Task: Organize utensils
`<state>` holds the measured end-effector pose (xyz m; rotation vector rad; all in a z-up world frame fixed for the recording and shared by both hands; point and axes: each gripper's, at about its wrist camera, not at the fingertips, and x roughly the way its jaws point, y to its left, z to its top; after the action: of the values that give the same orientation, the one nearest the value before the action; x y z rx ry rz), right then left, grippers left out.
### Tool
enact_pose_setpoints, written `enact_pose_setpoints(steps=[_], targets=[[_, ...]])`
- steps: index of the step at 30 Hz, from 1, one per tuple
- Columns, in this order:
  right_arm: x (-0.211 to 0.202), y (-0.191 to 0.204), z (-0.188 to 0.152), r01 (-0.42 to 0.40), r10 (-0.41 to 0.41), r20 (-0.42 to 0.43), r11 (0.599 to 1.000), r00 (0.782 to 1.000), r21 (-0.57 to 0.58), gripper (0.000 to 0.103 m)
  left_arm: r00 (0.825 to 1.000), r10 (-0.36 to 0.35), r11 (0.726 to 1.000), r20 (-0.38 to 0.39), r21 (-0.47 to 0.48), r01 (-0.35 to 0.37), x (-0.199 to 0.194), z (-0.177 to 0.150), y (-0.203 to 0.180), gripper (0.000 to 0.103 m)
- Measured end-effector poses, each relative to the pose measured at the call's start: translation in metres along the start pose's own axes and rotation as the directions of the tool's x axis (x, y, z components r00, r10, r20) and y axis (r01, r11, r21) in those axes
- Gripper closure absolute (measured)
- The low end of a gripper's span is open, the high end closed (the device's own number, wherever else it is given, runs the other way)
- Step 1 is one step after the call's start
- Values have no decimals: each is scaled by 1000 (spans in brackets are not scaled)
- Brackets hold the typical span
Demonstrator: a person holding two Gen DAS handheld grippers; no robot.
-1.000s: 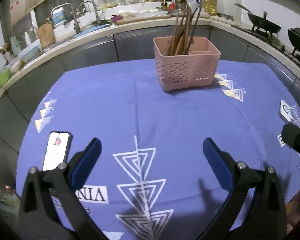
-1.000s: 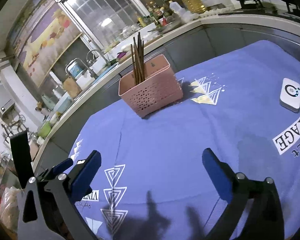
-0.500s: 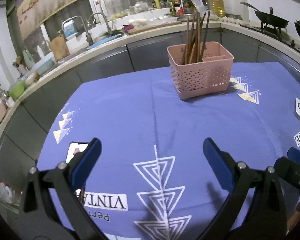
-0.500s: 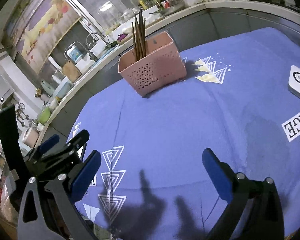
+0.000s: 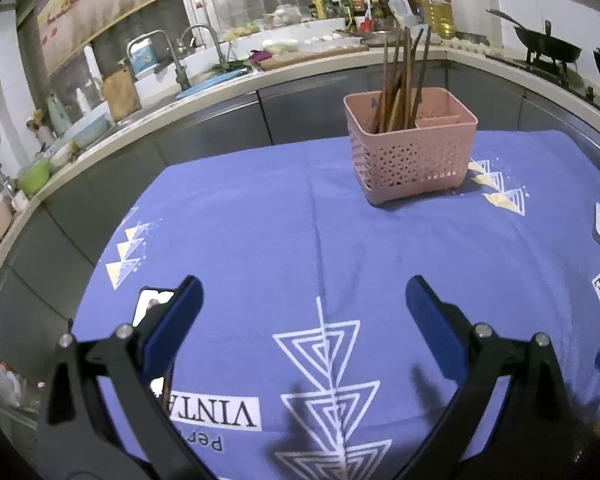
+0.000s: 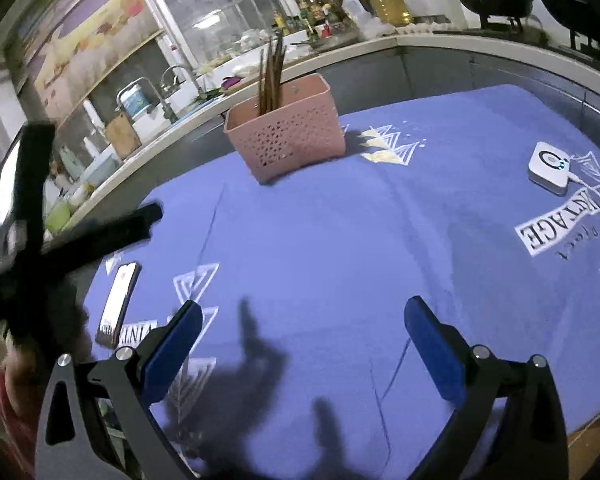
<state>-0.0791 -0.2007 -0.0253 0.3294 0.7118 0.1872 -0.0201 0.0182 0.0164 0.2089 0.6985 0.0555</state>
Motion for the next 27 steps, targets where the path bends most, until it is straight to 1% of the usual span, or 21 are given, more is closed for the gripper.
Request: enact_pose_setpoints(steps=[3, 5, 7, 10, 12, 14, 16, 19, 24, 27], targets=[[-16, 1, -1, 14, -13, 74, 1000, 997, -8, 4, 1000, 4, 1000, 16, 8, -4, -1, 1, -1, 6], [-22, 3, -3, -1, 3, 108, 1000, 994, -15, 4, 1000, 9, 1000, 29, 19, -9, -3, 0, -3, 6], [-20, 5, -3, -34, 37, 96, 999, 995, -27, 4, 999, 14, 999, 43, 30, -15, -5, 0, -5, 6], [-13, 2, 1, -47, 47, 72, 999, 996, -11, 4, 998, 10, 999, 55, 36, -12, -7, 0, -6, 6], [-15, -2, 9, -37, 38, 87, 999, 995, -7, 4, 998, 5, 999, 57, 38, -7, -9, 0, -8, 6], [-21, -5, 16, -30, 30, 120, 1000, 992, -5, 4, 998, 2, 999, 63, 37, -4, -11, 0, -8, 6], [-26, -10, 28, -49, 46, 144, 999, 988, 11, 4, 997, -15, 999, 77, 30, 13, -15, 2, -8, 6], [-30, -12, 42, -55, 55, 179, 998, 982, -3, 4, 994, -51, 999, 97, 20, 49, -22, 3, -9, 6], [-38, -7, 65, -78, 85, 227, 996, 970, -41, 4, 990, -55, 998, 130, 45, 49, -29, 5, -19, 6], [-41, -4, 73, -87, 98, 245, 995, 965, -55, 4, 989, -64, 996, 134, 64, 55, -30, 5, -25, 6]])
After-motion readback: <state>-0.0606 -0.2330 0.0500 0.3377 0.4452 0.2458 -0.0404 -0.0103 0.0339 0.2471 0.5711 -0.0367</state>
